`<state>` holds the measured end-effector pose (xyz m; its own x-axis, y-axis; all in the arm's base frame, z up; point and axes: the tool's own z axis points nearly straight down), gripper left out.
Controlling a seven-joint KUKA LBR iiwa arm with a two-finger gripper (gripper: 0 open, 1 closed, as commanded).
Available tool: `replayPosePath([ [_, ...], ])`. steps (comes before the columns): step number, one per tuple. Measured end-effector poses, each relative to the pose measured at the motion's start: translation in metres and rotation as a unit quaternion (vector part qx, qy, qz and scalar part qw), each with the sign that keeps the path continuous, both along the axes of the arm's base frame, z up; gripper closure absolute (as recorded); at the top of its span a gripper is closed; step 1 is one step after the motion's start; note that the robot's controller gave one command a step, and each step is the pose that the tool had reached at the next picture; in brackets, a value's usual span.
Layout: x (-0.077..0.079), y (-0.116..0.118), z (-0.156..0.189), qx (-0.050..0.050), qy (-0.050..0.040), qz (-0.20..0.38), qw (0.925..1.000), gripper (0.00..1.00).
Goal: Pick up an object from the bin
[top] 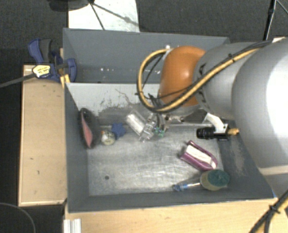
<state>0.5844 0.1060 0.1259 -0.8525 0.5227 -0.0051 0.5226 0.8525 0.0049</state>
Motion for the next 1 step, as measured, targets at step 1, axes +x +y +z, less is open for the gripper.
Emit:
replayPosePath([
  [1,0.0019,0.0002,0.0598,0.0,-0.0007,0.004,1.0,1.0],
])
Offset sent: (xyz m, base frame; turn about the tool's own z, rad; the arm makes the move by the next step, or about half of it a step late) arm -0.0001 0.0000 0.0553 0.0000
